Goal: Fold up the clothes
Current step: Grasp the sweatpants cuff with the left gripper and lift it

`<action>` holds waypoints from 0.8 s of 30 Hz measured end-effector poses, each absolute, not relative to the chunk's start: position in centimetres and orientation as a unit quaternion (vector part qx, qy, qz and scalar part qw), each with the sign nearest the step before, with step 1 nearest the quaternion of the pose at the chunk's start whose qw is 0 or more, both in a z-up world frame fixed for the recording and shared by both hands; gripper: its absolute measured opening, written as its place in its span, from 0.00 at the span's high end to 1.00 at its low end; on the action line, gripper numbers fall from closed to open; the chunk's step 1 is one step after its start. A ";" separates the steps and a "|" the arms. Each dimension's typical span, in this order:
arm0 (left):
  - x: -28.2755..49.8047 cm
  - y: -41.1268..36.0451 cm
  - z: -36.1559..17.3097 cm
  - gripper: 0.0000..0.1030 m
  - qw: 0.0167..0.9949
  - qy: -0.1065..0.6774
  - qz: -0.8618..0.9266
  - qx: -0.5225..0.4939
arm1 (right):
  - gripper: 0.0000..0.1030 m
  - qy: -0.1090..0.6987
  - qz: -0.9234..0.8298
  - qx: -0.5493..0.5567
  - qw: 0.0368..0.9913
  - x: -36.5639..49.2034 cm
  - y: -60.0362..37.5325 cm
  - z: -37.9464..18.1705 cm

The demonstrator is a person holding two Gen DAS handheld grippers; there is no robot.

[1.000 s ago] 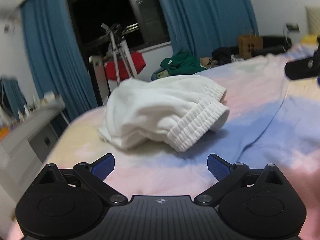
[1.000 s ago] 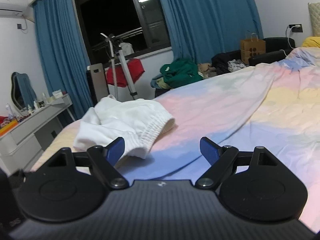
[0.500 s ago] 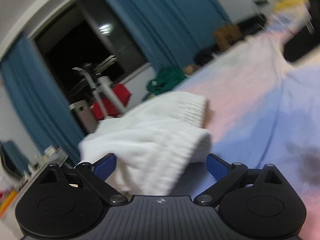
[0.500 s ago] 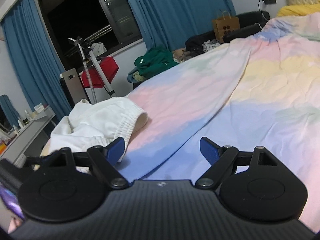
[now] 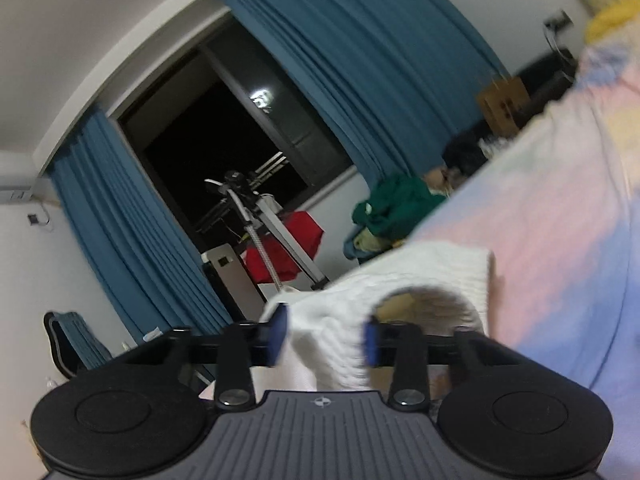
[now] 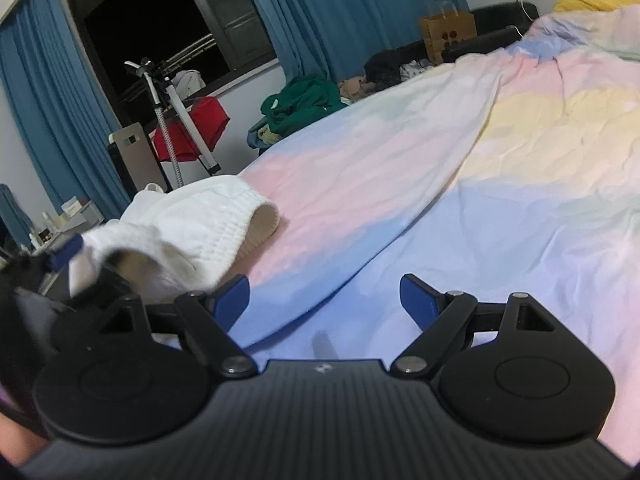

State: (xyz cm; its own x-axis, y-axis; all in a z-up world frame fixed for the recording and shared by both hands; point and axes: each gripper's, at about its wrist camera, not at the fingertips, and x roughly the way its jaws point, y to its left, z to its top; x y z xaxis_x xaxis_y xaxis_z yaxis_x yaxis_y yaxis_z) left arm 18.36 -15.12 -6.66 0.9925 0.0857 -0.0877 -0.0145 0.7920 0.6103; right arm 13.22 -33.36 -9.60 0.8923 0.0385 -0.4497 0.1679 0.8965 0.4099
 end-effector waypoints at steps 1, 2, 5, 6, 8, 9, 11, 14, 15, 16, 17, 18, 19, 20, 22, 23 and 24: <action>18.0 -14.7 -5.6 0.83 0.948 0.053 0.027 0.312 | 0.19 0.226 -0.033 0.220 0.948 13.2 -33.2 -9.5; 17.4 -14.1 -4.7 0.84 0.951 0.052 0.029 0.302 | 0.19 0.222 -0.032 0.213 0.951 13.1 -33.0 -9.5; 16.0 -11.8 -1.6 0.86 0.963 0.065 0.025 0.260 | 0.19 0.214 -0.022 0.191 0.958 12.7 -32.2 -9.2; 15.3 -11.0 -0.7 0.87 0.967 0.068 0.021 0.246 | 0.19 0.211 -0.018 0.182 0.960 12.6 -31.9 -9.1; 13.9 -9.3 1.0 0.88 0.971 0.067 0.016 0.229 | 0.19 0.200 -0.006 0.166 0.966 12.1 -31.3 -8.6; 13.0 -8.1 1.9 0.88 0.974 0.070 0.014 0.217 | 0.19 0.192 0.000 0.158 0.969 11.7 -30.9 -8.4; 11.2 -5.4 3.7 0.89 0.979 0.077 0.014 0.190 | 0.19 0.175 0.015 0.142 0.974 10.9 -30.2 -7.7; 9.2 0.1 5.5 0.89 0.983 0.100 0.031 0.149 | 0.19 0.154 0.038 0.122 0.980 9.7 -29.1 -6.7; 9.1 2.0 5.8 0.90 0.983 0.109 0.041 0.139 | 0.19 0.150 0.045 0.113 0.981 9.4 -28.7 -6.4; 9.3 3.6 5.5 0.90 0.981 0.119 0.051 0.141 | 0.19 0.145 0.052 0.105 0.982 9.1 -28.2 -6.0; 9.7 5.2 5.0 0.90 0.979 0.130 0.061 0.148 | 0.19 0.141 0.063 0.095 0.983 8.8 -27.5 -5.8; 10.1 6.7 4.5 0.90 0.975 0.140 0.072 0.154 | 0.19 0.139 0.076 0.087 0.984 8.6 -26.9 -5.6; 10.8 8.0 4.0 0.90 0.974 0.153 0.079 0.147 | 0.19 0.140 0.093 0.078 0.983 8.5 -26.2 -5.4; 11.6 9.2 3.4 0.90 0.973 0.167 0.085 0.136 | 0.19 0.139 0.103 0.070 0.982 8.5 -25.6 -5.3; 13.1 11.6 2.3 0.90 0.971 0.190 0.097 0.103 | 0.19 0.141 0.118 0.050 0.982 8.3 -24.2 -5.3; 13.5 12.5 1.8 0.90 0.971 0.197 0.101 0.093 | 0.19 0.143 0.123 0.039 0.981 8.2 -23.5 -5.4; 13.2 13.6 1.7 0.89 0.971 0.199 0.101 0.091 | 0.19 0.150 0.126 0.030 0.980 8.4 -23.0 -5.6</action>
State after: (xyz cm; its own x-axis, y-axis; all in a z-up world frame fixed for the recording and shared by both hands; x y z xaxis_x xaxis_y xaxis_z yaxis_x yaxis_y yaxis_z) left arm 13.24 13.61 1.69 0.9007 0.2327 -0.3670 -0.1603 0.9629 0.2171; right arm 8.40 -23.01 -5.58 0.9229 0.2562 -0.2873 -0.2383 0.9664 0.0962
